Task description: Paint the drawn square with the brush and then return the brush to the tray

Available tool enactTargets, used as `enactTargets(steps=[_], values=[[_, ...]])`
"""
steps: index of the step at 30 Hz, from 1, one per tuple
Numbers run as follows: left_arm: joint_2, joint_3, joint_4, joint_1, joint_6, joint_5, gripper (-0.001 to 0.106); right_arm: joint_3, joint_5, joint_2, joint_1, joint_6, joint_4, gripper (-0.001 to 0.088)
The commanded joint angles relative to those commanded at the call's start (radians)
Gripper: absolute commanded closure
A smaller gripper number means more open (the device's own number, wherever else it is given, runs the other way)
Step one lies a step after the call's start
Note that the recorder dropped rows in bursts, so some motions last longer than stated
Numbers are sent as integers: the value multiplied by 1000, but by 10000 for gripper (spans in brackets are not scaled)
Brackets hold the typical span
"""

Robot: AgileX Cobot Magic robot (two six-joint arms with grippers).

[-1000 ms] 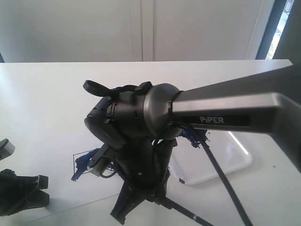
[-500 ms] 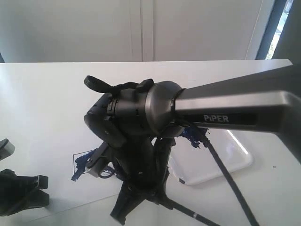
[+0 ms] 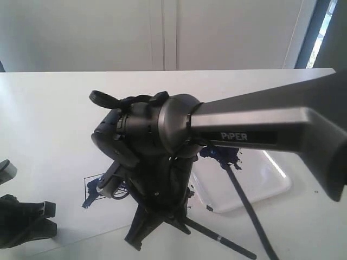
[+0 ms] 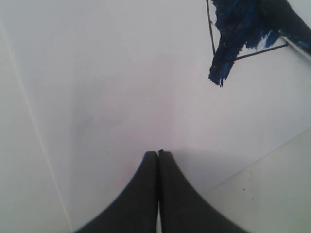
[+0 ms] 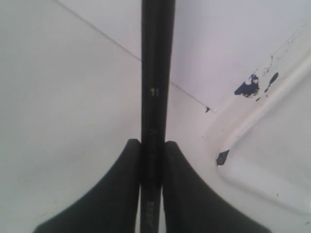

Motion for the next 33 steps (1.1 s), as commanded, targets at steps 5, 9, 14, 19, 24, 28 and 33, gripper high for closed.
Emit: enactTargets(steps=[5, 9, 14, 19, 24, 28, 33], values=[[0, 0, 0, 0, 2, 0, 1053, -5, 0, 5, 0, 4, -6, 868], [0, 0, 0, 0, 2, 0, 1053, -23, 0, 5, 0, 32, -44, 868], [0, 0, 0, 0, 2, 0, 1053, -53, 0, 5, 0, 32, -48, 868], [0, 0, 0, 0, 2, -2, 1053, -64, 0, 11, 0, 32, -40, 868], [0, 0, 0, 0, 2, -2, 1053, -64, 0, 16, 0, 25, -40, 868], [0, 0, 0, 0, 2, -2, 1053, -64, 0, 18, -6, 24, -37, 868], [0, 0, 0, 0, 2, -2, 1053, -62, 0, 24, -31, -4, 46, 868]])
